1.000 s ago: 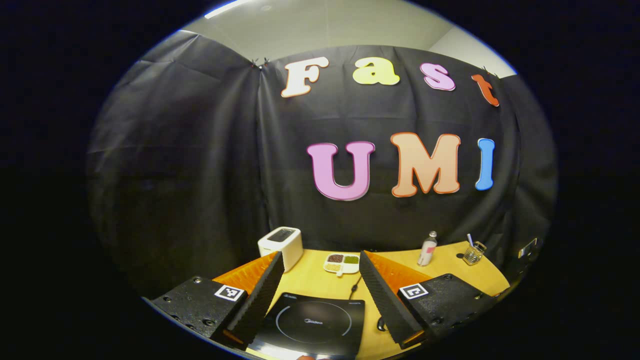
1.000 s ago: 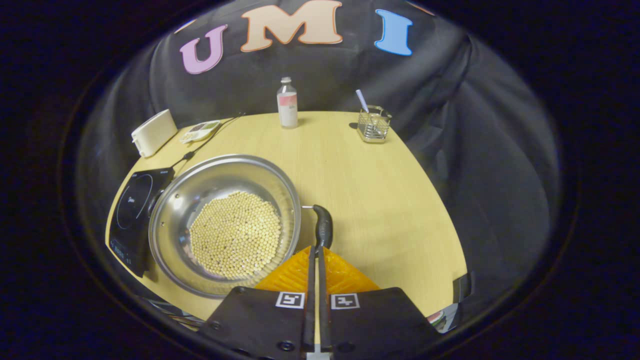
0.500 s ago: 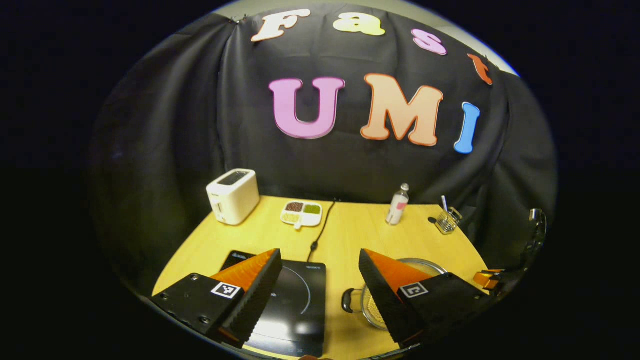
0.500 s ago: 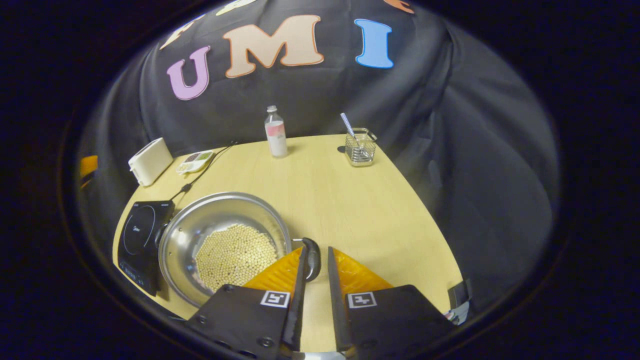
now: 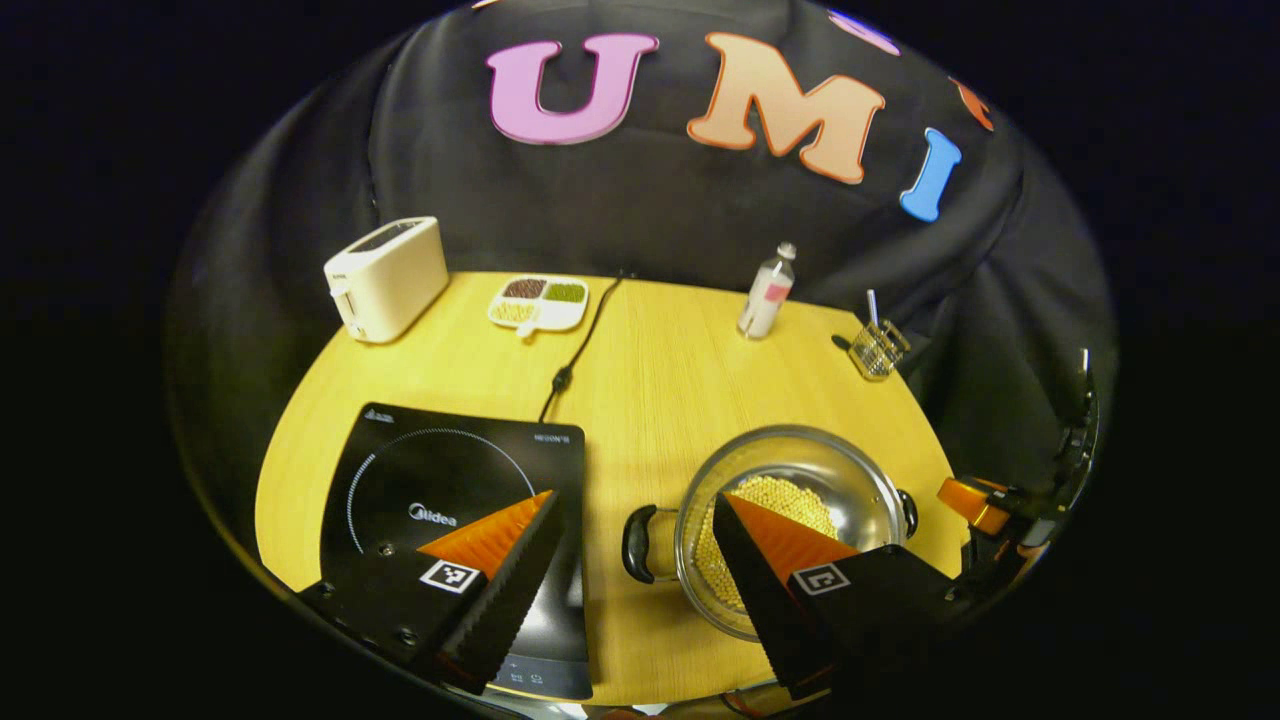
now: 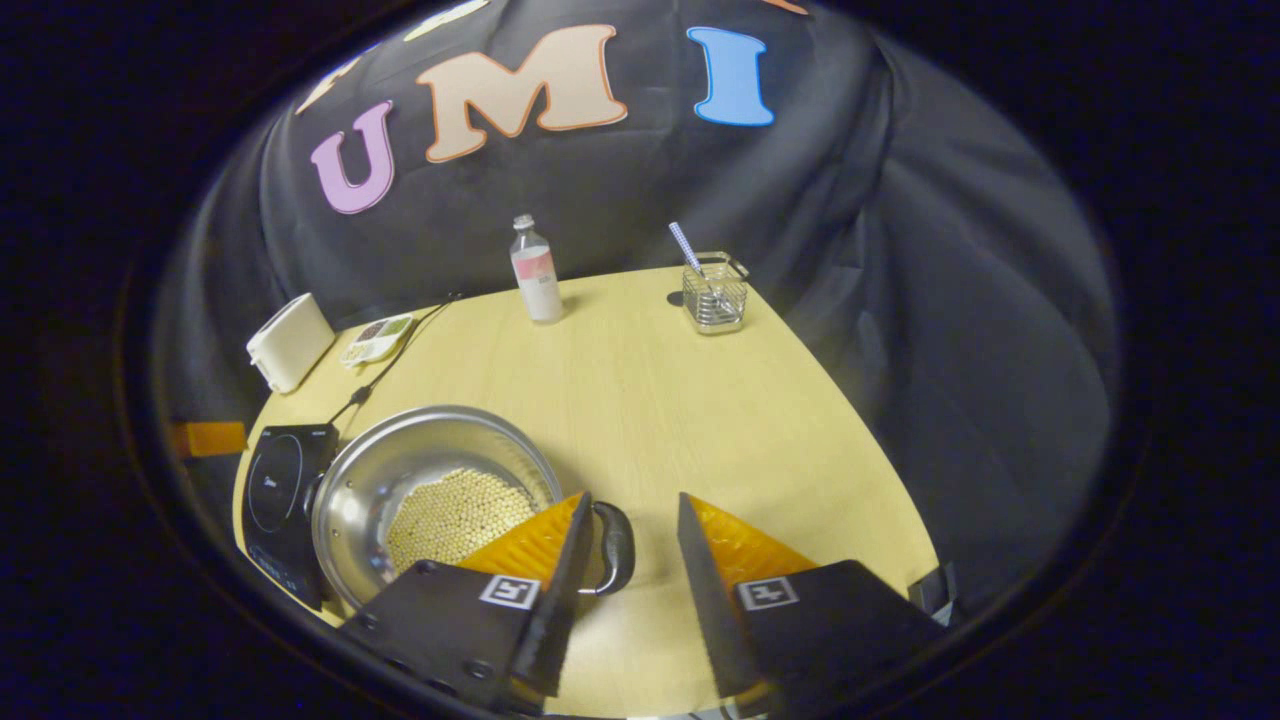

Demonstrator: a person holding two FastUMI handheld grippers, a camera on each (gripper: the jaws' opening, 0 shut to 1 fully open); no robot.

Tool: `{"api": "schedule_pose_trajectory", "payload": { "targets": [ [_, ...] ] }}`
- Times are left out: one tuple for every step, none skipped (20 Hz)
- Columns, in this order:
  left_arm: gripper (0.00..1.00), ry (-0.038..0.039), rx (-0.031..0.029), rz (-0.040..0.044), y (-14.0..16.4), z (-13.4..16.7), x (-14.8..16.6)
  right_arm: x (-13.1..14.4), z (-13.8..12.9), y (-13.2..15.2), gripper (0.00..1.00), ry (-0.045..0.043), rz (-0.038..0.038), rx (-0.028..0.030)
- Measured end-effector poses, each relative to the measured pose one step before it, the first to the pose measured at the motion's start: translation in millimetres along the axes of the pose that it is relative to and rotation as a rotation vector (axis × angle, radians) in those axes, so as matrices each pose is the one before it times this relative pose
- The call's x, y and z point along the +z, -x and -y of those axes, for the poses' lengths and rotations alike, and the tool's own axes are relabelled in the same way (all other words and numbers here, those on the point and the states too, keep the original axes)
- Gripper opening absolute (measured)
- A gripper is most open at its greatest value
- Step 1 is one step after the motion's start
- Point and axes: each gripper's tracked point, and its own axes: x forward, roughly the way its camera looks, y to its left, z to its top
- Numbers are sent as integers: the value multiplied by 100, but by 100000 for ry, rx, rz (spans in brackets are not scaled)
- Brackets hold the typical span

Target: First push the handle of the pot to place it horizontally, then grasp the pot with both hands and set it on the induction cooktop.

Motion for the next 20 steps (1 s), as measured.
{"api": "schedule_pose_trajectory", "payload": {
  "targets": [
    [98,-198,-429,-2198,-649,201,-599,17,25,-247,67,-267,-289,-129],
    [98,-388,-503,-2069,-599,222,-644,-28,144,-133,67,-212,-376,-177],
    [98,-529,-65,-2270,-549,158,-608,29,44,-244,65,-119,-526,-46],
    [98,-634,186,-2058,-535,-3,-561,-210,-35,-210,66,-134,-555,30],
    [98,-444,119,-1718,-579,46,-466,-1,34,-172,66,11,-500,77],
    [98,-69,-12,-1858,-461,163,-520,-119,-39,-210,66,107,-568,23],
    [98,365,56,-1501,-494,36,-423,-41,37,-139,65,272,-436,38],
    [98,847,38,-1483,-547,47,-379,-254,82,14,65,356,-483,-39],
    [98,1241,-127,-1992,-442,75,-602,-139,66,-82,66,307,-568,64],
    [98,1348,-522,-1709,-413,208,-316,-202,-70,-38,66,254,-473,171],
    [98,1512,-497,-1384,-225,155,-295,-133,-70,-92,66,161,-547,272],
    [98,1320,-124,-1015,-439,25,-100,-185,-104,-292,65,173,-671,440],
    [98,1435,-65,-798,-411,27,-172,-66,-76,-189,65,301,-853,398],
    [98,1261,-188,-1512,-353,92,-309,-202,2,-296,66,463,-919,375],
    [98,1181,140,-1425,-291,-51,-188,-231,-141,-134,65,511,-1022,462],
    [98,744,214,-1393,-289,-84,-199,-313,-142,-318,65,381,-1024,667],
    [98,304,525,-1166,-216,-108,-192,-202,-270,-168,65,-34,-1145,1045],
    [98,-20,336,-551,-269,-81,-97,-290,-146,-109,69,-37,-911,751],
    [98,-243,475,-564,-232,-119,-12,-158,-243,-160,67,7,-784,1010],
    [98,-144,551,-857,-305,-44,-269,-380,-250,-252,67,382,-1022,156]
  ]
}}
